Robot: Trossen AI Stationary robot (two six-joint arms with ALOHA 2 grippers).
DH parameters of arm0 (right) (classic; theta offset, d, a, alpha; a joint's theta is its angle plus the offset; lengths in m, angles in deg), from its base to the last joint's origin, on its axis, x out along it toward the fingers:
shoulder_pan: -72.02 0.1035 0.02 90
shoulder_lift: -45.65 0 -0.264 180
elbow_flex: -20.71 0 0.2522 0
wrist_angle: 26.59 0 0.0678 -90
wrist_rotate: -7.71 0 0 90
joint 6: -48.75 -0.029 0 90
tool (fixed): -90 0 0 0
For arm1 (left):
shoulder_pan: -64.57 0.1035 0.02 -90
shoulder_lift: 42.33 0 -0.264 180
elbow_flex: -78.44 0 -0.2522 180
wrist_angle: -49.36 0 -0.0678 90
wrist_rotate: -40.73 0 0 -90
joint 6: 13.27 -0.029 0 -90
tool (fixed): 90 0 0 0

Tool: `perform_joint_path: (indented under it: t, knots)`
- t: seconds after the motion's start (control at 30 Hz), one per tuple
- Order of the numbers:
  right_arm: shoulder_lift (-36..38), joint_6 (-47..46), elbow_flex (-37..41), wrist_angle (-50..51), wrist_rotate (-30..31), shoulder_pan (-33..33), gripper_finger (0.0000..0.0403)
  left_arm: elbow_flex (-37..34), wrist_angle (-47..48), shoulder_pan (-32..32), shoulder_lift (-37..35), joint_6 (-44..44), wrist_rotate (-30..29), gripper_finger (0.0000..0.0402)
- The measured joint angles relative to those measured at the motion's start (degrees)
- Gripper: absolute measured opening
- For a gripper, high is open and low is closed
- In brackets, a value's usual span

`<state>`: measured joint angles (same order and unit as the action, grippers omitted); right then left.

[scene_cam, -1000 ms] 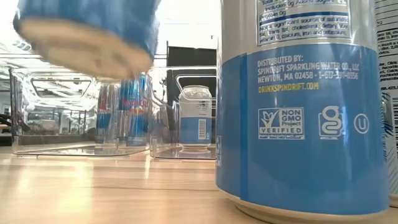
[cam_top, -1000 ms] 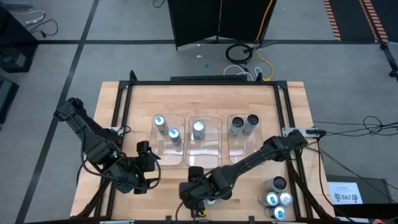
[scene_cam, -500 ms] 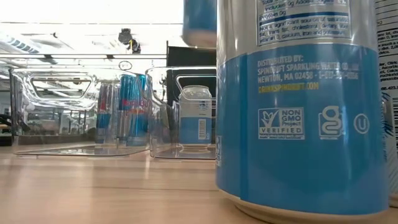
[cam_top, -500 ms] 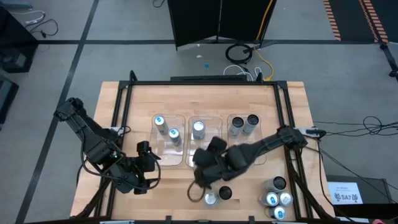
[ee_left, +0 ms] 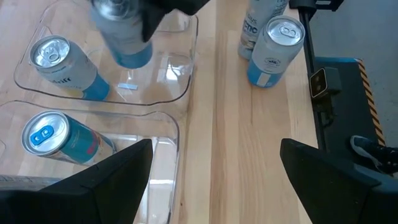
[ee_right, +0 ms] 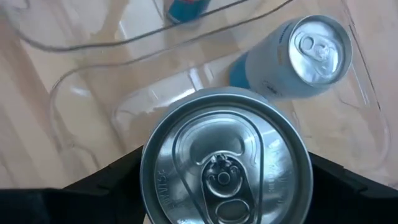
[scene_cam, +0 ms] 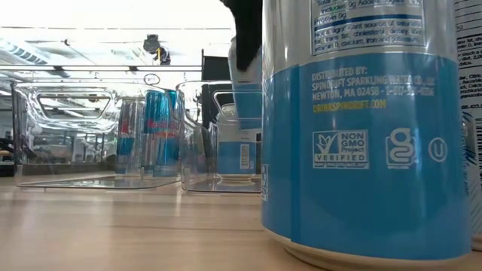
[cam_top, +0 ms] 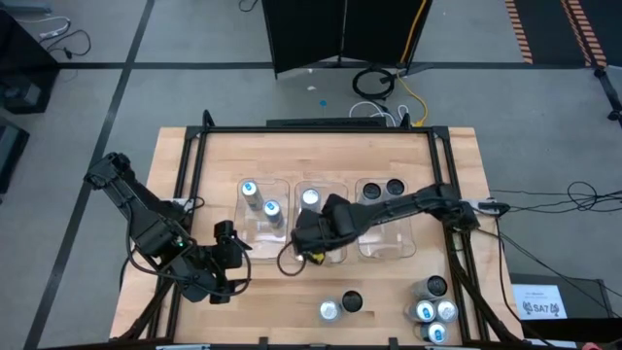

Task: Sort soda cans
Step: Put the left blue-white soda can into the middle transparent bin

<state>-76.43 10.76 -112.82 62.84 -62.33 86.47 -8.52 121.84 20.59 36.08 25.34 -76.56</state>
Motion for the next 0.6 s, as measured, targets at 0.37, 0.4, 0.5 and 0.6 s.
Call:
perform_joint_path:
  t: [0.37, 0.4, 0.5, 0.6]
  knots:
    - [11.9, 0.7, 23.0, -21.2, -5.3, -3.1, 0.0299, 0.0, -0.2, 0.0, 0.0, 0.0, 0.0, 0.0361]
    - [13.3, 0.4, 24.9, -21.8, -5.4, -3.5, 0.0299, 0.0, -0.2, 0.0, 0.0, 0.0, 0.0, 0.0361]
    - [16.8, -0.3, 30.0, -22.7, -5.4, -5.4, 0.0299, 0.0, -0.4, 0.0, 0.0, 0.0, 0.0, 0.0361]
    - [19.3, 0.8, 33.2, -26.1, -7.5, -7.8, 0.0299, 0.0, -0.5, 0.0, 0.0, 0.0, 0.0, 0.0361]
